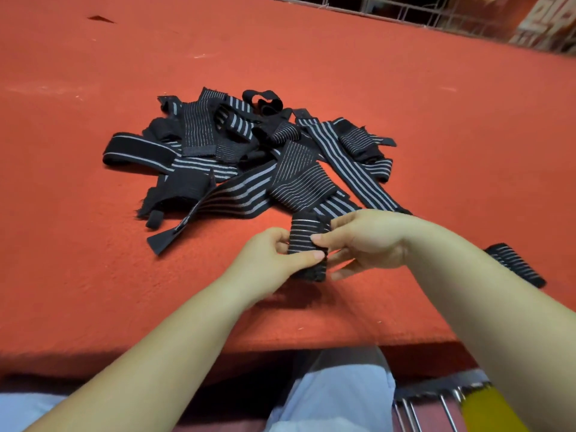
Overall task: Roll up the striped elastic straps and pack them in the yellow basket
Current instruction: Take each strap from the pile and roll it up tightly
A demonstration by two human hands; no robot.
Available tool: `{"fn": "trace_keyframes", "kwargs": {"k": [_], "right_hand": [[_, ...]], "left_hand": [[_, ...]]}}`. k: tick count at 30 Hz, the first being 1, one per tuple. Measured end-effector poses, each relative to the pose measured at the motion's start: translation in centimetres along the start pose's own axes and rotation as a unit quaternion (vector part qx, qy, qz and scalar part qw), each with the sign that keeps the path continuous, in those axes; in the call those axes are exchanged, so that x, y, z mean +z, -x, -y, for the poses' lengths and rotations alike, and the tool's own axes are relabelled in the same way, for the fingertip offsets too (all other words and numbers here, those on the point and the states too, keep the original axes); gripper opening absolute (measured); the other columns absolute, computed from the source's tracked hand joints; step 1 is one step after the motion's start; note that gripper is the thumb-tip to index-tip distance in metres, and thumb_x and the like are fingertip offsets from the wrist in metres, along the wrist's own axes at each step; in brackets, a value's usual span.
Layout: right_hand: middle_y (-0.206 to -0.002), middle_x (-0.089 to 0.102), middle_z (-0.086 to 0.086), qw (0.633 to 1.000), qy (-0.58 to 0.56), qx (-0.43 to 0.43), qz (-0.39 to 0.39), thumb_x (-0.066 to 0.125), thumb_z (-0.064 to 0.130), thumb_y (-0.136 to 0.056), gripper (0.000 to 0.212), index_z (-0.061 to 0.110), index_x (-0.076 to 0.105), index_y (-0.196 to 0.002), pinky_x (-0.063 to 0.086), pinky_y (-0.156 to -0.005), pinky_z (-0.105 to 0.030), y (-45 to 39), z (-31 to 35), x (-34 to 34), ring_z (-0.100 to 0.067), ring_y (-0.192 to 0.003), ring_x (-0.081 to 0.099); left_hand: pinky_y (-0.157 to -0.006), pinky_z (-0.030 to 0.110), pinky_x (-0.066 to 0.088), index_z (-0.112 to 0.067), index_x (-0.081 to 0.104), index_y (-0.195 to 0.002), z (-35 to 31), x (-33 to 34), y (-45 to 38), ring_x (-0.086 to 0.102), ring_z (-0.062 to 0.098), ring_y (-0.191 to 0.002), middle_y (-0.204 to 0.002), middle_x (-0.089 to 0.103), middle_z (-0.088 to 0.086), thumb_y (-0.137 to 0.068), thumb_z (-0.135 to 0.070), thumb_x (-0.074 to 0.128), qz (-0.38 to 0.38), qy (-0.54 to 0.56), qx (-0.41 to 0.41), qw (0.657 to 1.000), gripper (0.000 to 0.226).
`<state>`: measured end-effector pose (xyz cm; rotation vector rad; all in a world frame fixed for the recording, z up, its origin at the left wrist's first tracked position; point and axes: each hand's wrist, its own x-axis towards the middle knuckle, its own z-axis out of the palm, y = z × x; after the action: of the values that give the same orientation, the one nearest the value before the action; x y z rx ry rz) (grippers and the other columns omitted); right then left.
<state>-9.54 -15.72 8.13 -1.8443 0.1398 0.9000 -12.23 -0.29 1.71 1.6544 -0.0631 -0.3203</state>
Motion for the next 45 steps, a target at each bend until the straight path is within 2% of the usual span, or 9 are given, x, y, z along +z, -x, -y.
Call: {"fn": "trace_keyframes", "kwargs": {"k": [10,15,19,23,25,30,36,40,45], "right_hand": [[-0.085,0.059,-0.010,0.997,0.053,0.035,-0.049,0.066,0.026,-0.069,0.033,0.010,0.055,-0.096,0.056,-0.070,-0.032,4.3,-2.7,-9.6,-0.019,-0.068,0.066],[-0.073,0.064,-0.007,0.991,0.076,0.062,-0.094,0.062,0.015,-0.083,0.008,0.008,0.058,-0.082,0.054,-0.051,-0.025,5.9,-4.8,-12.6,-0.017,-0.057,0.063],[-0.064,0.059,-0.005,0.972,0.143,0.101,-0.158,0.069,0.011,-0.084,0.014,0.006,0.059,-0.076,0.051,-0.048,-0.024,6.2,-6.8,-13.4,-0.014,-0.050,0.059],[-0.064,0.060,-0.010,0.952,0.195,0.137,-0.190,0.072,0.012,-0.082,0.017,0.000,0.060,-0.085,0.051,-0.045,-0.023,6.2,-8.1,-13.4,-0.016,-0.050,0.059],[-0.064,0.063,-0.012,0.947,0.202,0.152,-0.198,0.071,0.011,-0.083,0.018,-0.002,0.059,-0.086,0.053,-0.045,-0.022,6.2,-8.5,-13.5,-0.018,-0.051,0.060],[-0.042,0.060,-0.008,0.935,0.217,0.171,-0.224,0.070,0.010,-0.084,0.022,-0.008,0.059,-0.091,0.054,-0.047,-0.025,6.5,-9.0,-13.9,-0.015,-0.039,0.059],[-0.057,0.063,-0.011,0.926,0.237,0.182,-0.230,0.070,0.011,-0.085,0.033,-0.012,0.060,-0.105,0.057,-0.060,-0.030,5.9,-9.7,-13.7,-0.021,-0.059,0.065],[-0.041,0.059,-0.001,0.919,0.256,0.180,-0.241,0.068,0.014,-0.087,0.029,-0.009,0.063,-0.103,0.056,-0.067,-0.031,5.9,-9.4,-13.5,-0.022,-0.063,0.064],[-0.060,0.062,-0.007,0.914,0.273,0.151,-0.261,0.068,0.015,-0.087,0.022,-0.006,0.065,-0.094,0.056,-0.068,-0.031,6.1,-8.2,-13.5,-0.021,-0.061,0.061]], "left_hand": [[-0.067,0.022,0.056,-0.017,0.062,-0.096,-3.4,8.2,-3.3,0.064,0.010,-0.073,-0.089,0.068,0.000,-0.093,-0.024,0.055,0.130,0.131,-0.125,0.975,0.009],[-0.070,0.022,0.053,-0.015,0.060,-0.105,-3.1,12.7,-3.8,0.063,0.012,-0.072,-0.087,0.065,0.000,-0.092,-0.025,0.057,0.141,0.166,-0.177,0.960,0.017],[-0.062,0.018,0.052,-0.012,0.058,-0.108,-2.1,15.5,-3.8,0.062,0.006,-0.053,-0.078,0.062,0.000,-0.093,-0.022,0.057,0.147,0.160,-0.218,0.951,0.019],[-0.056,0.016,0.052,-0.002,0.054,-0.121,-1.3,17.6,-3.8,0.061,0.010,-0.059,-0.102,0.063,0.009,-0.093,-0.020,0.056,0.144,0.140,-0.244,0.949,0.033],[-0.055,0.017,0.053,0.001,0.053,-0.123,-1.1,18.4,-4.0,0.060,0.014,-0.066,-0.116,0.059,0.016,-0.092,-0.019,0.059,0.133,0.127,-0.246,0.952,0.037],[-0.051,0.017,0.053,0.002,0.055,-0.115,-0.8,19.6,-4.4,0.058,0.013,-0.063,-0.103,0.058,0.015,-0.091,-0.017,0.061,0.131,0.103,-0.226,0.960,0.031],[-0.048,0.015,0.051,-0.010,0.055,-0.092,-0.2,20.0,-4.8,0.058,0.010,-0.060,-0.081,0.059,0.005,-0.090,-0.013,0.061,0.133,0.061,-0.202,0.969,0.007],[-0.047,0.017,0.052,-0.003,0.045,-0.125,-0.1,19.7,-5.0,0.060,0.011,-0.061,-0.090,0.061,0.011,-0.090,-0.007,0.060,0.135,0.056,-0.195,0.970,0.038],[-0.054,0.021,0.054,-0.009,0.042,-0.125,-0.2,18.7,-5.1,0.060,0.013,-0.062,-0.085,0.060,0.006,-0.089,-0.009,0.061,0.120,0.045,-0.189,0.974,0.041]]}}
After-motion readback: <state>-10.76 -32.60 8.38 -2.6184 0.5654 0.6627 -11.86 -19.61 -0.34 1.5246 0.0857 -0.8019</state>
